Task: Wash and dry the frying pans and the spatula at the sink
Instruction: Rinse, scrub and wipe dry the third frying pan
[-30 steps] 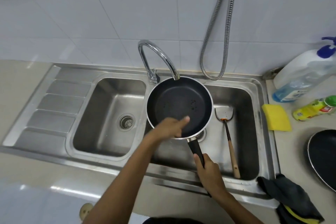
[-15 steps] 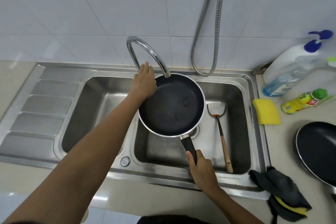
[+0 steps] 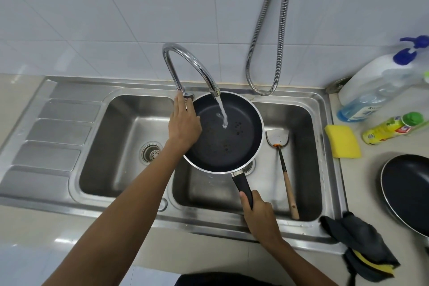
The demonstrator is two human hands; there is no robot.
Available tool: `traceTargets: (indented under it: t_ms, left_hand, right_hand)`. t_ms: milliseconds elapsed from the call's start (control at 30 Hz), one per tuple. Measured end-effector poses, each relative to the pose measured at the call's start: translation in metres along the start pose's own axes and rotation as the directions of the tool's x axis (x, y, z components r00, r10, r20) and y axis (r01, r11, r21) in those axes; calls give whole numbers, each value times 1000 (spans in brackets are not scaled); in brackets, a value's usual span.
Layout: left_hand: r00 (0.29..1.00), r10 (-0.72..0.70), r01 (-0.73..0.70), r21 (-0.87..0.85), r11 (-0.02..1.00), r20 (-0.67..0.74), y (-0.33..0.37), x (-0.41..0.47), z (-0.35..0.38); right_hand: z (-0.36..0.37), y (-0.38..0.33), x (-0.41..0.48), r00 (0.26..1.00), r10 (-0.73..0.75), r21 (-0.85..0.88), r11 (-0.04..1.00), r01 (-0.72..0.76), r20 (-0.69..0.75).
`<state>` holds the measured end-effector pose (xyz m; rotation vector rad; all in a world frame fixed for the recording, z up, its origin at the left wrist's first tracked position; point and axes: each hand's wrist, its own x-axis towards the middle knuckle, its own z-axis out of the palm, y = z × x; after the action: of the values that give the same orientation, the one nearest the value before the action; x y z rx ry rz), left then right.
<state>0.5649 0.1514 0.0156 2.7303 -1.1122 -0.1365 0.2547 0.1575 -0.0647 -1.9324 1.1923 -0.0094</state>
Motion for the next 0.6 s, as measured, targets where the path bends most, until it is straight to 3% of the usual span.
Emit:
traceTargets:
  t_ms: [167,333,467,600]
  left_hand:
    - [1000,3,-4,-88,996,-13,-3,-7,3]
    - [993,-110,98,-261,960,-34,-1,-9,0]
    - [992,-123,113,-316,942,-11,1,-9,-1]
    - [985,-175,155,-467,870,2,12,-7,-10]
  right_hand:
    - [1,0,-1,1000,-7,1,1000,7,-6]
    - [-1,-2,-1,1000,-8,1,1000,8,12]
    - [1,-2,-1,1000,-3,-16,1000,3,18]
    - [1,-1,0,1000,-6,-27,1000,6,4]
